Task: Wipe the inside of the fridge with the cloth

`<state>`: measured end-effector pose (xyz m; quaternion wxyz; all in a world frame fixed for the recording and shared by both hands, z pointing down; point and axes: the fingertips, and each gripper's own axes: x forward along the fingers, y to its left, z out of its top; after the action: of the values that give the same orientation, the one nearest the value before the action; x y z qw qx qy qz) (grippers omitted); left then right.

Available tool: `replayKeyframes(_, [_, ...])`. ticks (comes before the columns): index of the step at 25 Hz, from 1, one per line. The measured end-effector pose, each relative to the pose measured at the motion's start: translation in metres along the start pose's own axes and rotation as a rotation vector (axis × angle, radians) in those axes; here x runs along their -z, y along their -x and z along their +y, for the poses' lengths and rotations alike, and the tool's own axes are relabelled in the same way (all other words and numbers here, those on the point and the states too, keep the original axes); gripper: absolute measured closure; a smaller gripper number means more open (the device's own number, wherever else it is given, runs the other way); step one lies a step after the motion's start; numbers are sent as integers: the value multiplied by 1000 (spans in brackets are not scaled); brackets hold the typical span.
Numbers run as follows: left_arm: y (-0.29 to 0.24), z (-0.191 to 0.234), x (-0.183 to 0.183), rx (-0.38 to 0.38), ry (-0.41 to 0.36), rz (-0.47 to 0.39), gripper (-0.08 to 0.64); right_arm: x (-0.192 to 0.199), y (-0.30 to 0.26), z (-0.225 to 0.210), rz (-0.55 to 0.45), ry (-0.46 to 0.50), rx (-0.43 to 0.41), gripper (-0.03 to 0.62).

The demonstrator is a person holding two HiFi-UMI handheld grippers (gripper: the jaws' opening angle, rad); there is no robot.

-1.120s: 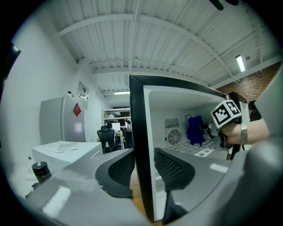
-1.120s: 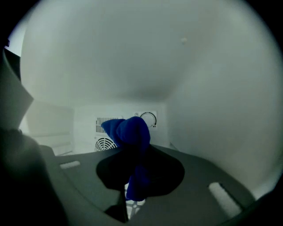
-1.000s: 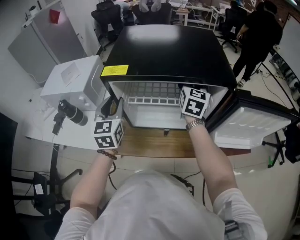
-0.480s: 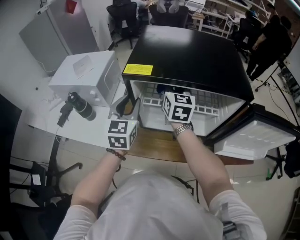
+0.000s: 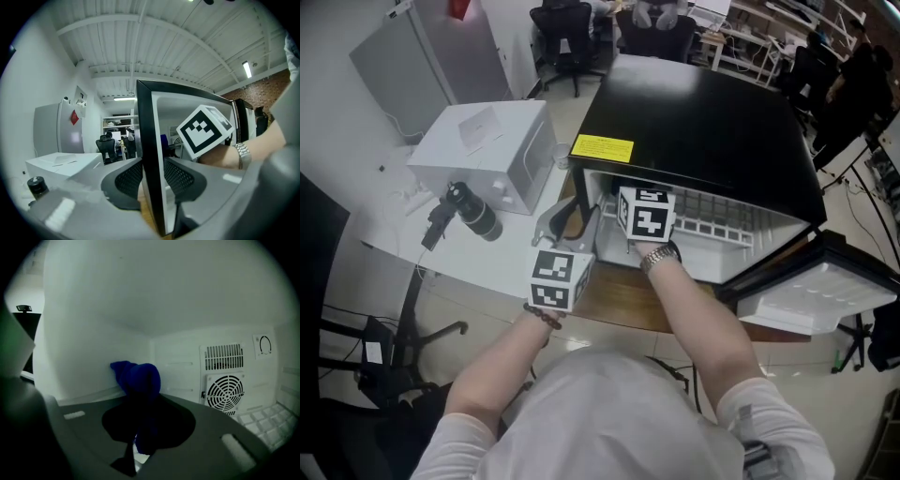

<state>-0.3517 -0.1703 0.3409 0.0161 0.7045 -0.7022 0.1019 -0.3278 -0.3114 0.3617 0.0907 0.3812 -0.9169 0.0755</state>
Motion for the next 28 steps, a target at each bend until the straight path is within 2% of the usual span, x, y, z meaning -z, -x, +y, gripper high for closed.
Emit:
replayKeyframes(5, [0, 1, -1, 1, -2, -3, 423, 5, -1, -6, 52, 49, 48, 537])
replayKeyframes(11, [0, 1, 0, 0, 1, -8, 423, 19, 6, -32, 108, 45, 119, 537])
replayKeyframes(28, [1, 1, -5, -17, 22, -23, 423, 12, 38, -77, 76, 41, 191, 537])
